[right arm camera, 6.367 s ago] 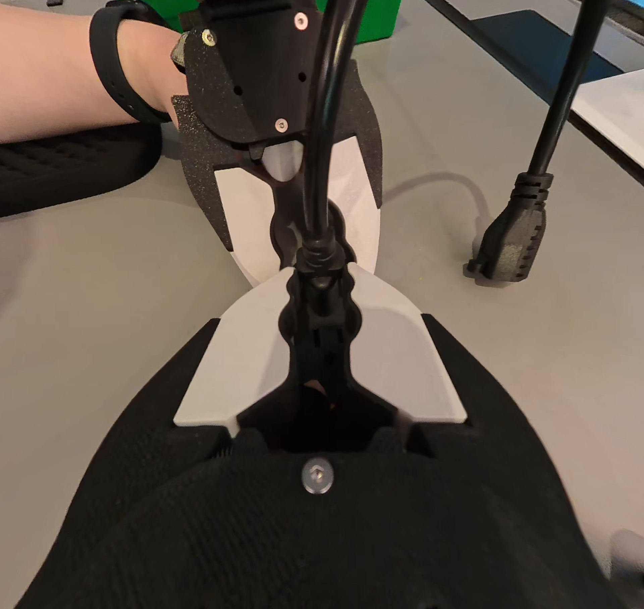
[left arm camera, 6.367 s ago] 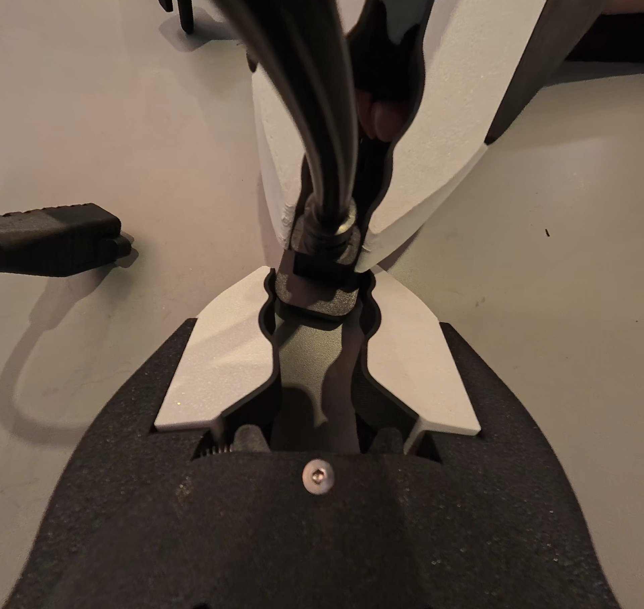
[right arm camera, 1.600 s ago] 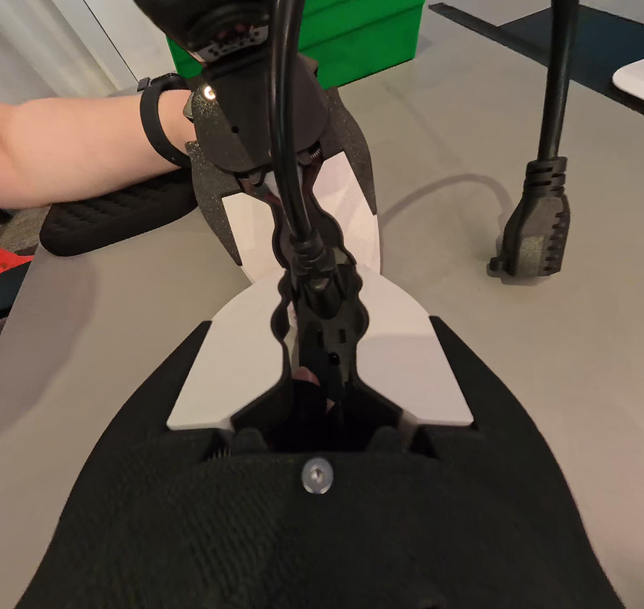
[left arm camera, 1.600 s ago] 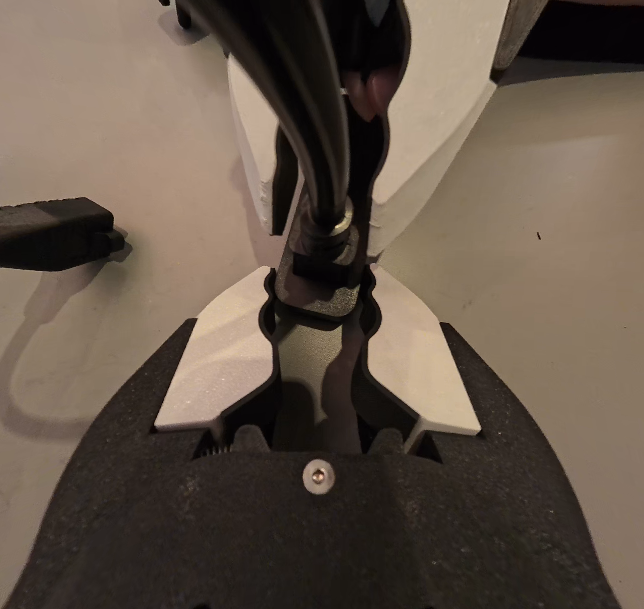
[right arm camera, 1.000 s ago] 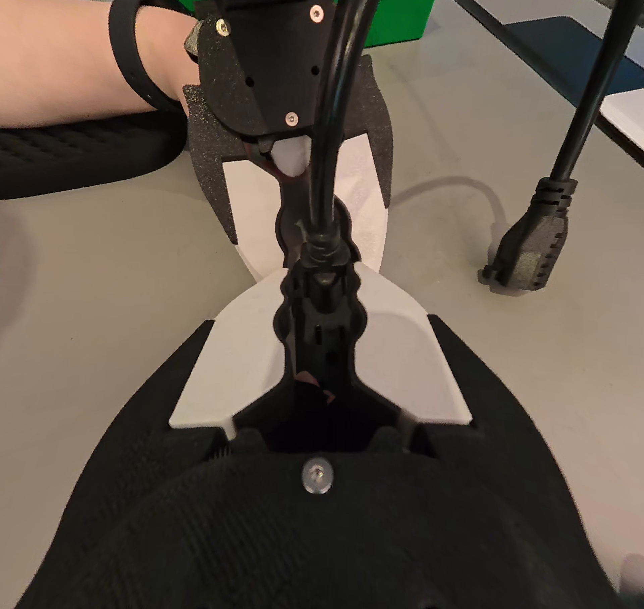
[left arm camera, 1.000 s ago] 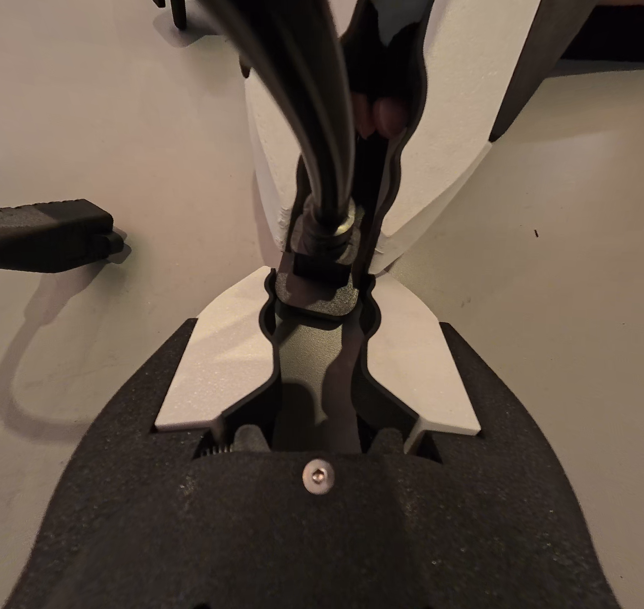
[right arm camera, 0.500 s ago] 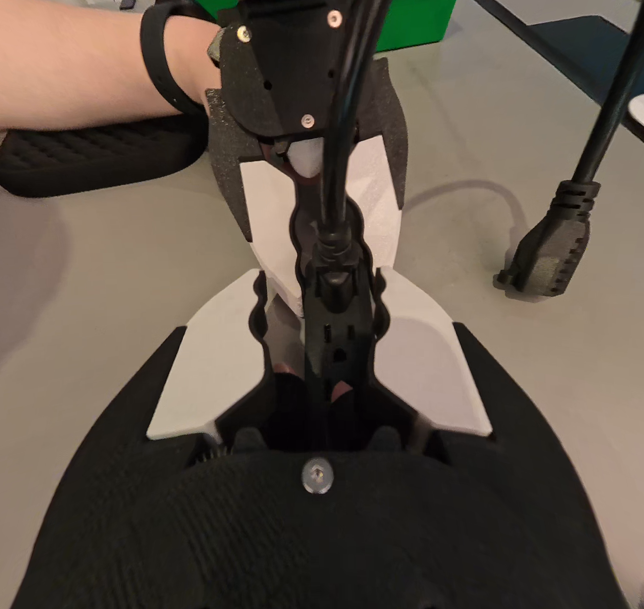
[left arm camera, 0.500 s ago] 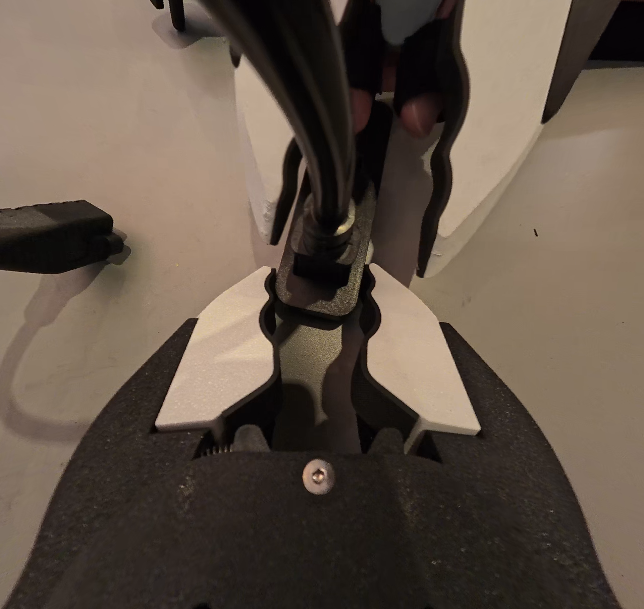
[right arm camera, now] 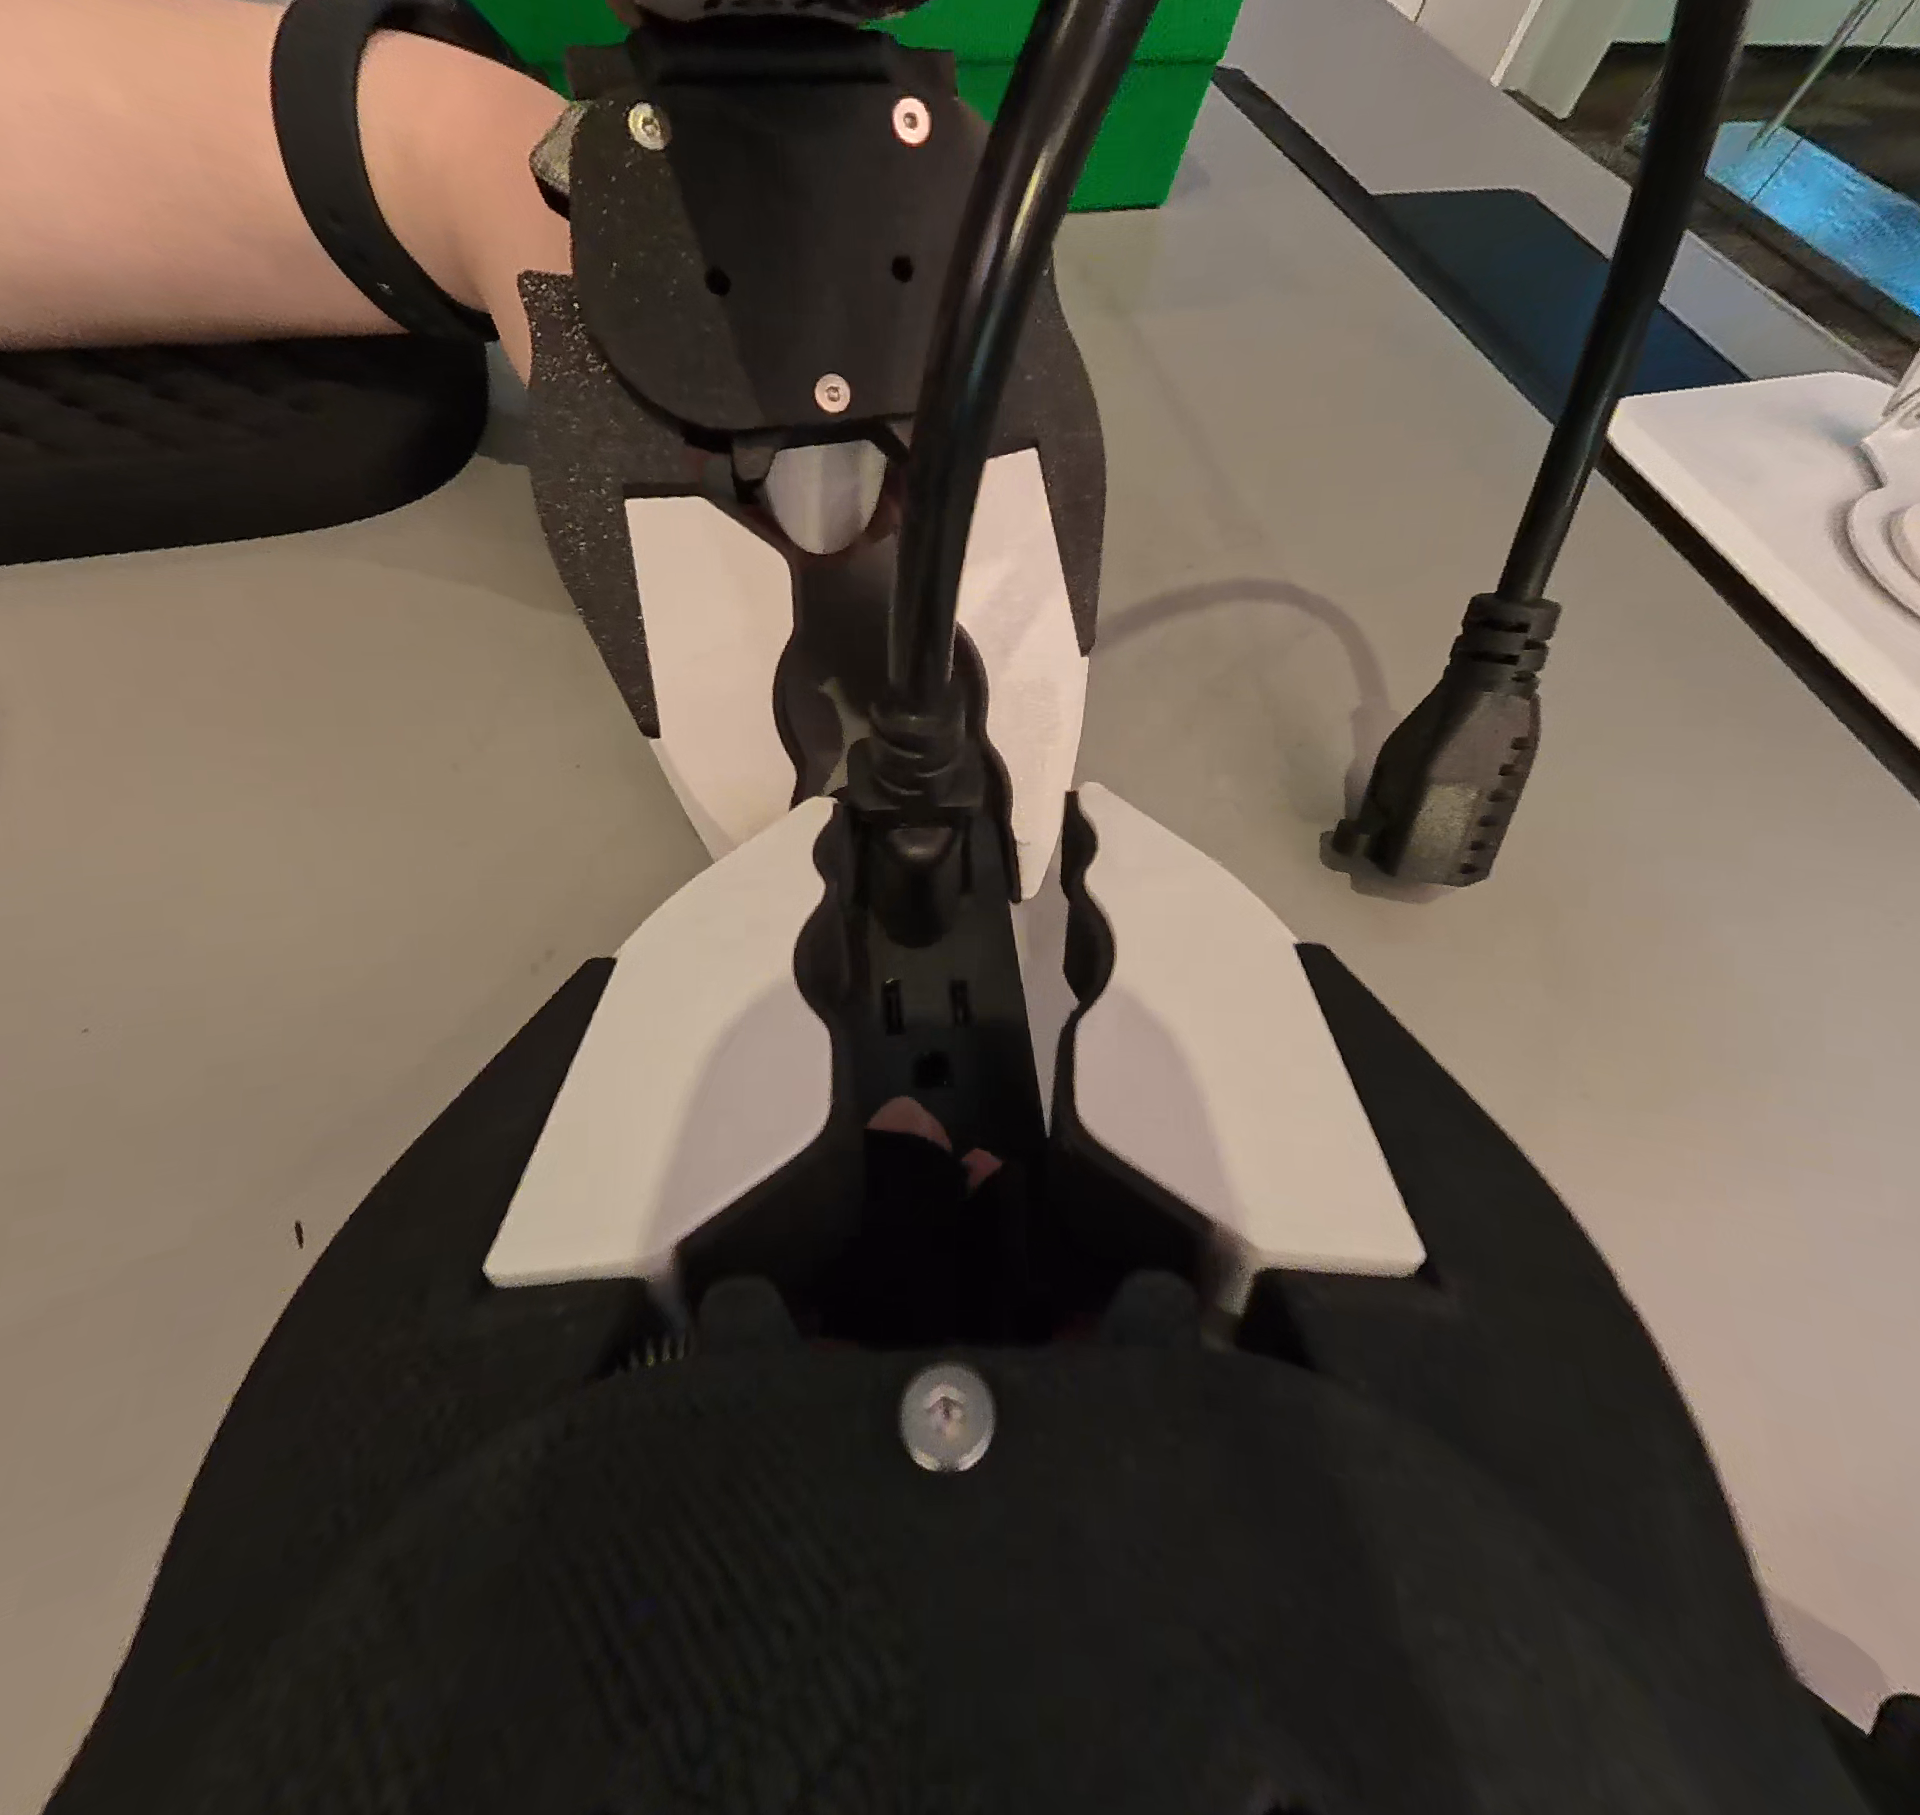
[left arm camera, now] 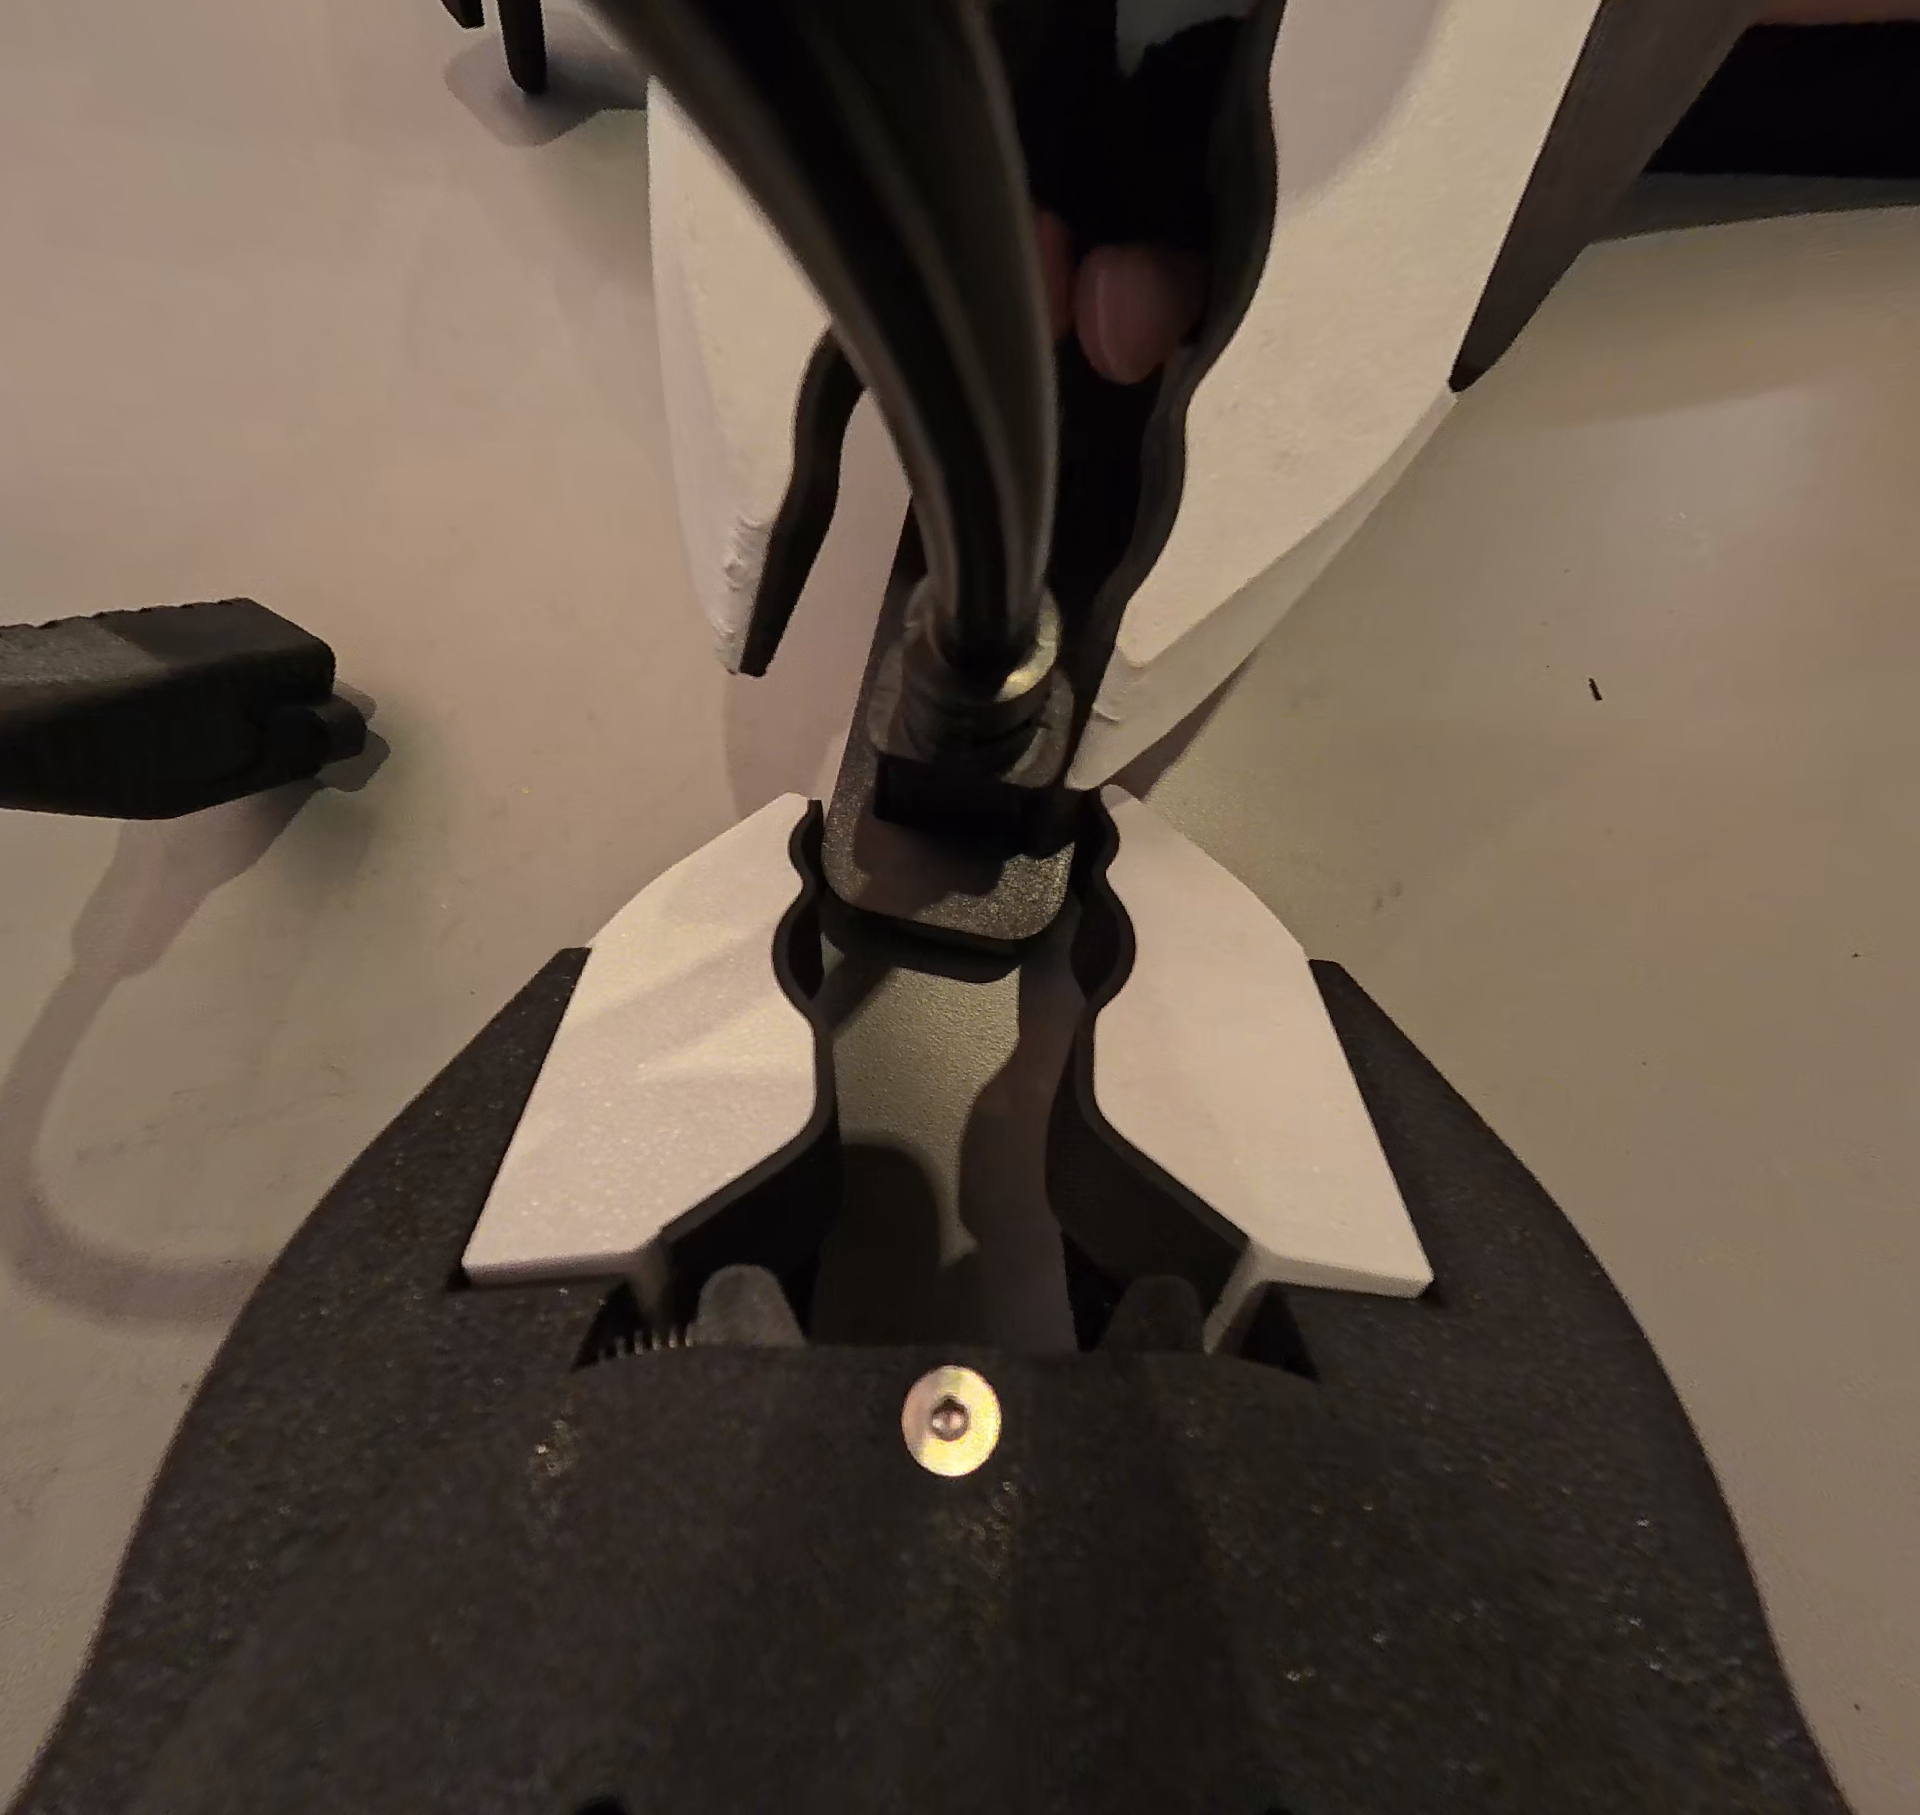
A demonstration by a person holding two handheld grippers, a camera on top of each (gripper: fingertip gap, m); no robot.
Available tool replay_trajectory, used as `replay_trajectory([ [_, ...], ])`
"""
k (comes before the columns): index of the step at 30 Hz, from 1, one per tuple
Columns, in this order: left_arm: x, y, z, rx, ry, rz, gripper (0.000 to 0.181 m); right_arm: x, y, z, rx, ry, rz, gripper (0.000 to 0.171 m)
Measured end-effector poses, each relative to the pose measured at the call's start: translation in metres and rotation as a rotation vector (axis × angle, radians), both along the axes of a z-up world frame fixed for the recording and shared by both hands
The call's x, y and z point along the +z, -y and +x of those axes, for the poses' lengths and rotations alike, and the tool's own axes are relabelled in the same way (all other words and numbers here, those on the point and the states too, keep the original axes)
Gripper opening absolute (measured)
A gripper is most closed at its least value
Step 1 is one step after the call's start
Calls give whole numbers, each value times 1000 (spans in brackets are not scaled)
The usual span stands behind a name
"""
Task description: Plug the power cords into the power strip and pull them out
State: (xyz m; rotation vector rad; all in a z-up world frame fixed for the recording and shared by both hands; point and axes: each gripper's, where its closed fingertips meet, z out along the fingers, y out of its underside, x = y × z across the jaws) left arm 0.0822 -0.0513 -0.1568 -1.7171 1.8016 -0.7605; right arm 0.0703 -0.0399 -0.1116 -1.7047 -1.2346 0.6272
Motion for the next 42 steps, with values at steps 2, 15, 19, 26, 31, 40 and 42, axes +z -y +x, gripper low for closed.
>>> replay_trajectory([
  [2, 0, 0, 0, 0, 0, 0, 45, 0, 0, 0, -3, 1, 1, 42],
  [15, 0, -1, 0, -2, 0, 0, 46, 0, -2, 1, -14, -24, -44, 44],
  [19, 0, -1, 0, -3, 0, 0, 46, 2, -1, 1, -7, -45, -39, 43],
  [26, 0, 0, 0, -3, 0, 0, 46, 6, 1, 3, 12, -117, -128, 43],
  [31, 0, 0, -1, -4, -1, 0, 45, 5, 0, 3, -6, -102, -118, 46],
  [40, 0, 1, -1, -5, 1, 0, 46, 3, -2, 3, -12, -105, -153, 64],
  [42, 0, 1, -1, -5, 1, 0, 45, 2, -3, 3, -18, -94, -153, 65],
])
